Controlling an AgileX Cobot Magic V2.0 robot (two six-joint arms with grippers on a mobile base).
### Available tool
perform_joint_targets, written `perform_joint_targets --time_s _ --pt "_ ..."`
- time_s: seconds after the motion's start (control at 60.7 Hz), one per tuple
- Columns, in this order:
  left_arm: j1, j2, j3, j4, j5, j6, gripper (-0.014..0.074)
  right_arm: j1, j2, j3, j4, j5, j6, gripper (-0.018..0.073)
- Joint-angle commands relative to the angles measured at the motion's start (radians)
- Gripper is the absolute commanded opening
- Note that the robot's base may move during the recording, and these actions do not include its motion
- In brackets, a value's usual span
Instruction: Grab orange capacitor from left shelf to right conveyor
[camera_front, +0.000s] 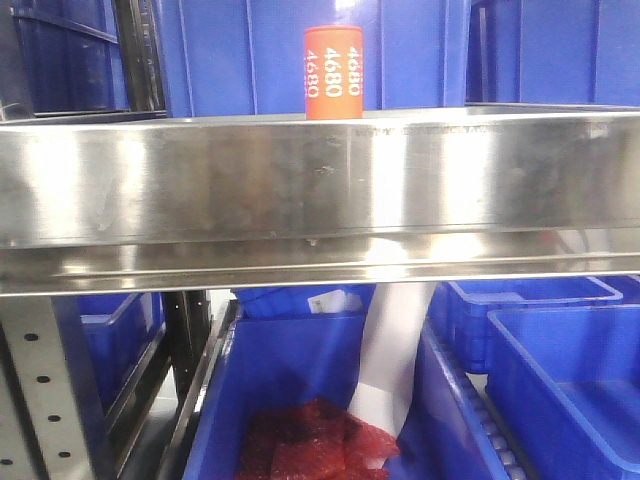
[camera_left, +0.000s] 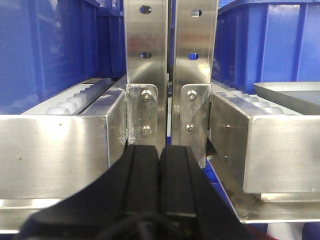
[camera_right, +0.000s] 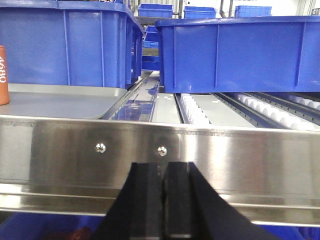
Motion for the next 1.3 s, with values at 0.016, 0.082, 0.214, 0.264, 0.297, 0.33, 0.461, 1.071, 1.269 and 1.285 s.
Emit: perform_joint_targets --time_s 0.016,0.082,0.214,0.264,0.297,0.33,0.461,1.071,1.269,1.285 --pt "-0.006 -0.011 -0.004 -0.006 -0.083 0.0 -0.0105 -0.002 -0.006 0.003 0.001 -0.093 -0.001 0.0059" --pt "-0.006 -0.011 -0.004 -0.006 -0.083 0.0 -0.0105 -0.002 -0.006 0.003 0.001 -0.093 -0.001 0.0059" --pt "-0.006 -0.011 -0.004 -0.006 -0.083 0.0 -0.0105 -0.002 -0.006 0.003 0.001 -0.098 -0.001 0.0059" --pt "-0.006 -0.011 -0.004 -0.006 -0.083 0.0 -0.0105 -0.002 -0.006 0.003 0.001 -0.131 -0.001 0.0059" --pt "-0.006 -0.011 -0.004 -0.006 -0.083 0.0 -0.0105 -0.002 -0.006 0.003 0.001 -0.162 -0.001 0.0059" --pt "-0.006 -0.011 -0.004 -0.006 -0.083 0.0 -0.0105 -0.002 -0.006 0.003 0.003 -0.211 -0.001 0.0059" --pt "-0.006 -0.011 -0.004 -0.006 -0.083 0.0 -0.0105 -0.002 -0.006 -0.013 0.004 -0.409 0.001 0.0059" --pt "-0.006 -0.011 -0.004 -0.006 -0.083 0.0 -0.0105 0.1 0.604 -0.91 -0.032 0.422 -0.006 0.0059" --pt "-0.006 -0.011 -0.004 -0.006 -0.083 0.0 -0.0105 0.304 0.892 -1.093 -0.022 0.528 -0.057 0.0059" --pt "-0.006 -0.011 -0.004 -0.006 -0.083 0.0 -0.0105 0.328 0.921 -1.104 -0.022 0.527 -0.057 0.0059"
